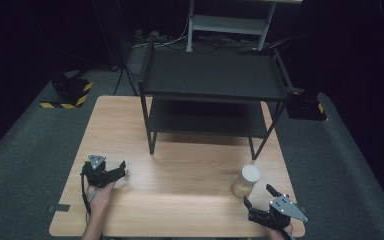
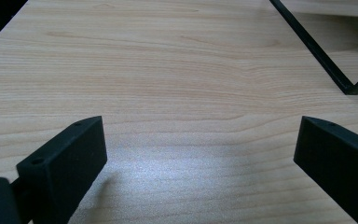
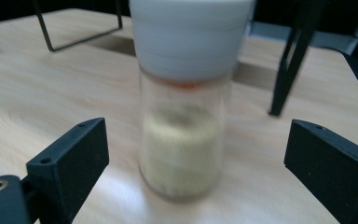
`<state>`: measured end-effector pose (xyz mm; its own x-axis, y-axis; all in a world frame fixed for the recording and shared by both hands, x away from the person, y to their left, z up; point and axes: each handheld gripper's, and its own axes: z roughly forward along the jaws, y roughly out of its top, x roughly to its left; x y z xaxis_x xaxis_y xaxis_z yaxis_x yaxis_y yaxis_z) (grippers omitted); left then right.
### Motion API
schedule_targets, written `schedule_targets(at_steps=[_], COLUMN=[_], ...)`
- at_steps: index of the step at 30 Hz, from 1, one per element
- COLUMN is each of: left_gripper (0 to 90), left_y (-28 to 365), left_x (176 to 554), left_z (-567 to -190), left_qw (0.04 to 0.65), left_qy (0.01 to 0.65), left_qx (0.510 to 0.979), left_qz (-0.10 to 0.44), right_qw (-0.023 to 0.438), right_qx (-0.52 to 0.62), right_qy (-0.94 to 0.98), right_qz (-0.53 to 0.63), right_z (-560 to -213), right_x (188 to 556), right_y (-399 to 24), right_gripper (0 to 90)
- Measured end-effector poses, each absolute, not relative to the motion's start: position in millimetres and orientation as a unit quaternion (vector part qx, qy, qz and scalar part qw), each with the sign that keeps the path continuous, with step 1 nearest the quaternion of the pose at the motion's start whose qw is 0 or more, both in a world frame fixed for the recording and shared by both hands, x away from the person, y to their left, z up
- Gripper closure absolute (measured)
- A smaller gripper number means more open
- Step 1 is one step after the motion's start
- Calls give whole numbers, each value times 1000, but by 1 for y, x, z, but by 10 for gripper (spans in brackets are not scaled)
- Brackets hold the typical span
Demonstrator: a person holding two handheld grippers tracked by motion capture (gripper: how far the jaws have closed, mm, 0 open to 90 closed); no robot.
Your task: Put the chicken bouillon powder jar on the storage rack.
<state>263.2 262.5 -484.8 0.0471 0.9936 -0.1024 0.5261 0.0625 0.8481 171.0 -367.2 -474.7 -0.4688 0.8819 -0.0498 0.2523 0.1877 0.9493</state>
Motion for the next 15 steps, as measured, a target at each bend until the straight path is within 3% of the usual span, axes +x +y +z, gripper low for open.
schedule_targets(at_steps=[15], left_gripper=[27], left_y=[264], left_x=[263], left_z=[-485], left_qw=[387], left_qy=[619], left_qx=[612], left_qz=[303], right_qw=[304], right_qx=[388], right_qy=[702], right_qz=[514], right_z=[-468], right_x=[223], right_y=[-352], right_gripper=[140])
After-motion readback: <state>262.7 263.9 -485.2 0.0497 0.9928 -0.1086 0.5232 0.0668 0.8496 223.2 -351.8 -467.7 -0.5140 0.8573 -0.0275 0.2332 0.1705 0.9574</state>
